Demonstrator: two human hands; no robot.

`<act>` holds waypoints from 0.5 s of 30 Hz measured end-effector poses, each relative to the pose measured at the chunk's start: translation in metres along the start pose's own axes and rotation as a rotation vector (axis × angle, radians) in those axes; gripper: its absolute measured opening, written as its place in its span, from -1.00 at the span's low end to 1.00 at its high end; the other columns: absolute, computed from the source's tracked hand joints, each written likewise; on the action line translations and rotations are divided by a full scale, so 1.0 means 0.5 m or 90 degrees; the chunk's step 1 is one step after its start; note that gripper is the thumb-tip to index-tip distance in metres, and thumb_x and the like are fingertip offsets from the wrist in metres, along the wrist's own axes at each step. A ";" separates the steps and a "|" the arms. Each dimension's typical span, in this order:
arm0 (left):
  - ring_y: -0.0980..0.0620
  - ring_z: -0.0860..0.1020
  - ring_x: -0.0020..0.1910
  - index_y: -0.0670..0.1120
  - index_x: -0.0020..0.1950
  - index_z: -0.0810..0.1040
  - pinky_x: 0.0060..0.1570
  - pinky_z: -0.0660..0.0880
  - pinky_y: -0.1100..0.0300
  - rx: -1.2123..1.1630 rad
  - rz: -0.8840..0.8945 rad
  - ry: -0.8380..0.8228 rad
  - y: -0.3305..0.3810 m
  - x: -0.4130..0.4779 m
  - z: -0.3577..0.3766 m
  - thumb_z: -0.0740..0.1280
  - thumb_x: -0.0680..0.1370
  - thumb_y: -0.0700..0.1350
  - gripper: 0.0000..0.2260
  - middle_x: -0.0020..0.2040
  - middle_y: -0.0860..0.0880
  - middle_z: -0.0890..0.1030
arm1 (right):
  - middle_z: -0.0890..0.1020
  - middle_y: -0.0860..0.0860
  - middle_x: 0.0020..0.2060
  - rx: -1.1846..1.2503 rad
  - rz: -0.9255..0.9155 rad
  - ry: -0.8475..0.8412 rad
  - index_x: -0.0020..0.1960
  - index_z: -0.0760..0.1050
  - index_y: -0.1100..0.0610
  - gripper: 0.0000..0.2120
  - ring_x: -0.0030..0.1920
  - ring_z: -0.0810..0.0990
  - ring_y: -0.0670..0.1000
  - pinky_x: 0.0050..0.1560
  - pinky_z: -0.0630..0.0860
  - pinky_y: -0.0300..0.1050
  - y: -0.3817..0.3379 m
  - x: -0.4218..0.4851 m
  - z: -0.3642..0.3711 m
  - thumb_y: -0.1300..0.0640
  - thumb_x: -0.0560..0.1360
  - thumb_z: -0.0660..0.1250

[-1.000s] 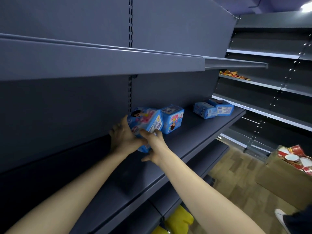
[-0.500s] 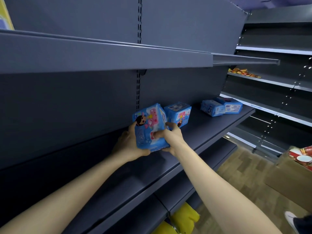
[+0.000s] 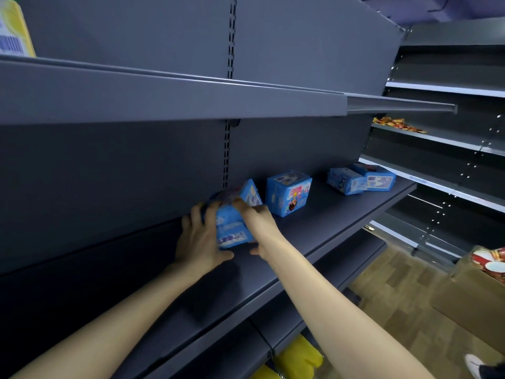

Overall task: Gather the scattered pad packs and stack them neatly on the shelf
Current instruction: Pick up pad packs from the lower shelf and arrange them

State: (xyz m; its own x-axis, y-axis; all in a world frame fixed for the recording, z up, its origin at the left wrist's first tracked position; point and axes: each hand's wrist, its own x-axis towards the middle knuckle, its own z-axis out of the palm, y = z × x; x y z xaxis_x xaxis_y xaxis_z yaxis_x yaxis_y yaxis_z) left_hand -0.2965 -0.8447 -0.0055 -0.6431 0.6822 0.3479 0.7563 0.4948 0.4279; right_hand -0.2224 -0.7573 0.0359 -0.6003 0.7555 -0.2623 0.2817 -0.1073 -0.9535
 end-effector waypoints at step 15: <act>0.16 0.49 0.08 -0.01 0.27 0.22 -0.07 0.43 0.29 -0.563 -0.106 -0.146 -0.115 0.036 -0.038 0.50 -0.03 -0.01 -0.09 0.10 0.11 0.47 | 0.21 0.12 0.30 -0.344 -0.251 0.099 0.40 0.22 0.02 -0.39 0.30 0.28 0.22 0.29 0.36 0.03 0.018 0.016 -0.029 0.22 0.42 0.34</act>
State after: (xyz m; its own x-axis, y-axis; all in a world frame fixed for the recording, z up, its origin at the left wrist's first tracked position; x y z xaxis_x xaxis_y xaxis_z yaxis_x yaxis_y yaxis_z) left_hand -0.3538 -0.8713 -0.0081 -0.6239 0.7761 0.0920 0.2293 0.0693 0.9709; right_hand -0.2136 -0.7429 0.0272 -0.6317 0.7602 0.1518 0.4228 0.5020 -0.7544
